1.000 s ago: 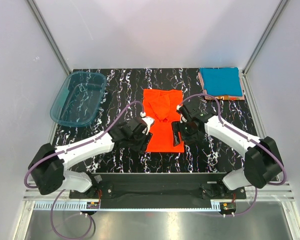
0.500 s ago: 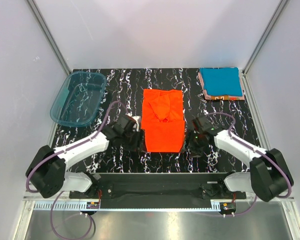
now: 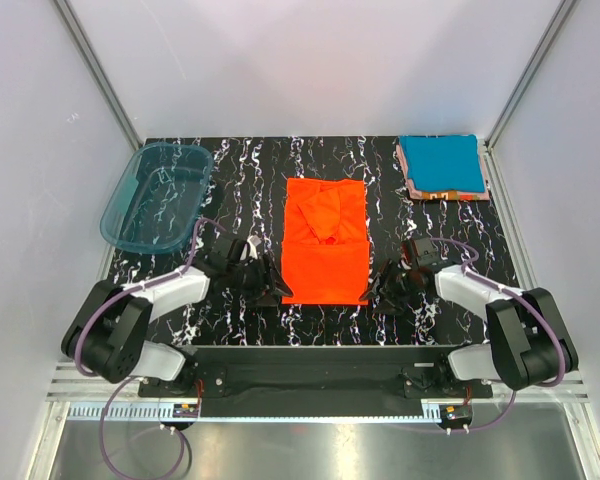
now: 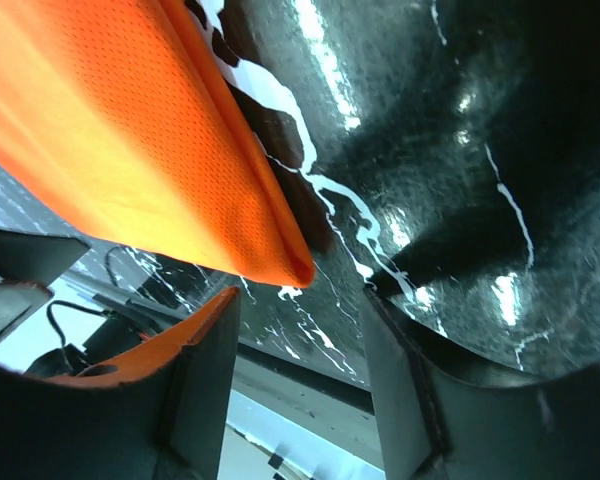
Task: Fold and stack the t-shirts
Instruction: Fold the tshirt
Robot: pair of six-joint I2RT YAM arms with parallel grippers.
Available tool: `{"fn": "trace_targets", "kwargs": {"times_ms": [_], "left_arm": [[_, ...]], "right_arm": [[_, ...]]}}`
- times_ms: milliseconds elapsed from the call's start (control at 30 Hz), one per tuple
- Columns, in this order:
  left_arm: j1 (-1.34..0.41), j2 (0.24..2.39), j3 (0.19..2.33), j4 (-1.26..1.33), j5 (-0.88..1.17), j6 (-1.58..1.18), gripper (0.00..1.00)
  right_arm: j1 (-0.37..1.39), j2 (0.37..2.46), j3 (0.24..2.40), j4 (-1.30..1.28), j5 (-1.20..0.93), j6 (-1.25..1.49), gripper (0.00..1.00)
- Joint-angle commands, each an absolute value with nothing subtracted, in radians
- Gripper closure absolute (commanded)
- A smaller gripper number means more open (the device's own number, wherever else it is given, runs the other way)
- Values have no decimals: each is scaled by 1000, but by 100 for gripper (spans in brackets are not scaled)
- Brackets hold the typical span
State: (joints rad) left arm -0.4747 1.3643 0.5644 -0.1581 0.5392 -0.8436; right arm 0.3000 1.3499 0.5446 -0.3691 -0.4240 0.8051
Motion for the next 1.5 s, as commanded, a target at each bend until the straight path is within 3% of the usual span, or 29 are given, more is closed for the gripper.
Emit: {"fn": "trace_targets", "kwargs": {"times_ms": [0,433,767,933,1467], "left_arm": [[-454,1410,542,-26,620,-917,35],[-445,1419,548,-124,584,-913,36],[-437,1397,540,-152,581,-917,33],[-437,1439,522,-89,592,-949,32],[-437,1529,460,-8,558,-1127,40]], "right_arm": [[281,1361,508,-287,-442,808,42],[268,1456,476,-193,-468,824,51],[258,1430,476,-218,-417,819,68],[258,1450,486,-213,-437,805,100],[258,1405,500,-218,-488,818,100]]}}
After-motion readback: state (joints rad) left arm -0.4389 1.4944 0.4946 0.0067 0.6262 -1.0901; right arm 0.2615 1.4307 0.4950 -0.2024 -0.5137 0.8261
